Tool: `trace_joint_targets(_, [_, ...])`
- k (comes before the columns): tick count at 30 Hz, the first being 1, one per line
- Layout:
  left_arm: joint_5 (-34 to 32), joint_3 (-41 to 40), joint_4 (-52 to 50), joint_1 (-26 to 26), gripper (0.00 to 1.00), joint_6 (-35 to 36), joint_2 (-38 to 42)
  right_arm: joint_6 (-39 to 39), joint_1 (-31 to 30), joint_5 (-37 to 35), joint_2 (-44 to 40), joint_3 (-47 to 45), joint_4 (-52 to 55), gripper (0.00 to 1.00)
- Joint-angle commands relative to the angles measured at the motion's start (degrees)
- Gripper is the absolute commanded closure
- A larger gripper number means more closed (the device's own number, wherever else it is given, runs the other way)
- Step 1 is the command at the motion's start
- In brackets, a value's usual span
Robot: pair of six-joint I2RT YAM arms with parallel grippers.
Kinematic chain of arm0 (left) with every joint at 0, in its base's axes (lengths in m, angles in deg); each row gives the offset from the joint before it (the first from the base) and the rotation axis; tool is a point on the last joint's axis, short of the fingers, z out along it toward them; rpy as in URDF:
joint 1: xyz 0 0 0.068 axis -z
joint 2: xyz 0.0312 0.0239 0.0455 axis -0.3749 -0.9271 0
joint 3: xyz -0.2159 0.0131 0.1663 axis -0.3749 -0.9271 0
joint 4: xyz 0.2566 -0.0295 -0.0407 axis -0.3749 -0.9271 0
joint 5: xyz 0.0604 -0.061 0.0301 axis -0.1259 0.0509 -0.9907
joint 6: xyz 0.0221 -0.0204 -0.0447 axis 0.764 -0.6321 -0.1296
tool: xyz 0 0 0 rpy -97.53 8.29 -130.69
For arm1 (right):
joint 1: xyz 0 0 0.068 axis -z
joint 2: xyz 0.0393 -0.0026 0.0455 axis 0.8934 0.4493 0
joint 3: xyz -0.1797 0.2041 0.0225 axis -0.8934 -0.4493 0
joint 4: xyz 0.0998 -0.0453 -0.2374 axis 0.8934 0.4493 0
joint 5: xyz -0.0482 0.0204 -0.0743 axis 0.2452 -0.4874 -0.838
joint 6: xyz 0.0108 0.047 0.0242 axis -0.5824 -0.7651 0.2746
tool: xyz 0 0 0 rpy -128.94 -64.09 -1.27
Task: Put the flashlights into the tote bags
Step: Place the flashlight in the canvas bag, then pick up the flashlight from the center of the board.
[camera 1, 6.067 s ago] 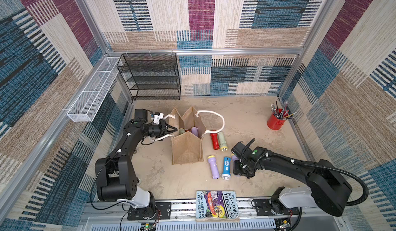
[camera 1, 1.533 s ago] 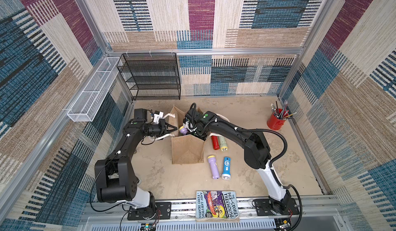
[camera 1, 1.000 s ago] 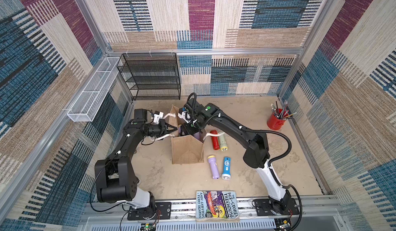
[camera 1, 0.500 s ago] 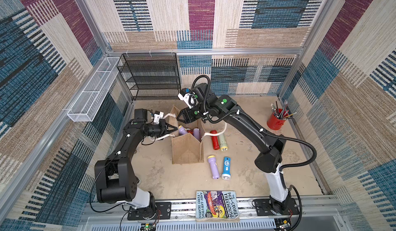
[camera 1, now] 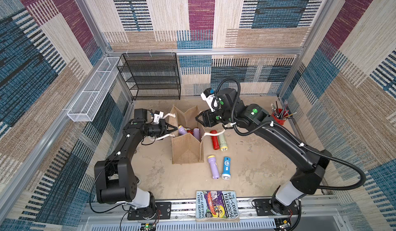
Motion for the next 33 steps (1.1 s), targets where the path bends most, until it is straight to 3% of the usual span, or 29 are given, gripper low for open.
trace_joint_targets(1, [-0.61,0.21,-0.13,-0.01,0.96,-0.23,-0.14,-6.52,3.43,0.08,-7.46,-8.69,-6.84,0.41])
trace_joint_targets(7, [-0.79,0.38,-0.31,0.01,0.96,-0.23,-0.29,-16.71,11.78,1.09,-20.95,-25.81,-6.94,0.38])
trace_joint_targets(12, [-0.75,0.56,-0.31,-0.01,0.96,-0.32,-0.31,-20.78,14.17,1.25,-25.77,-31.79,-3.21,0.37])
trace_joint_targets(17, [-0.88,0.36,-0.3,-0.01,0.96,-0.32,-0.44,-24.2,14.39,4.23,-26.67,-38.84,-1.19,0.37])
trace_joint_targets(23, [-0.86,0.22,-0.26,-0.01,0.96,-0.45,-0.58,-29.09,14.37,10.66,-28.85,-49.82,-6.24,0.39])
trace_joint_targets(28, [-0.77,-0.06,-0.25,-0.01,0.96,-0.41,-0.52,-29.33,14.3,9.51,-27.07,-54.24,-6.19,0.43])
trace_joint_targets(33, [-0.66,0.21,-0.23,-0.01,0.96,-0.58,-0.52,-29.18,14.04,2.26,-23.91,-53.86,-2.27,0.48])
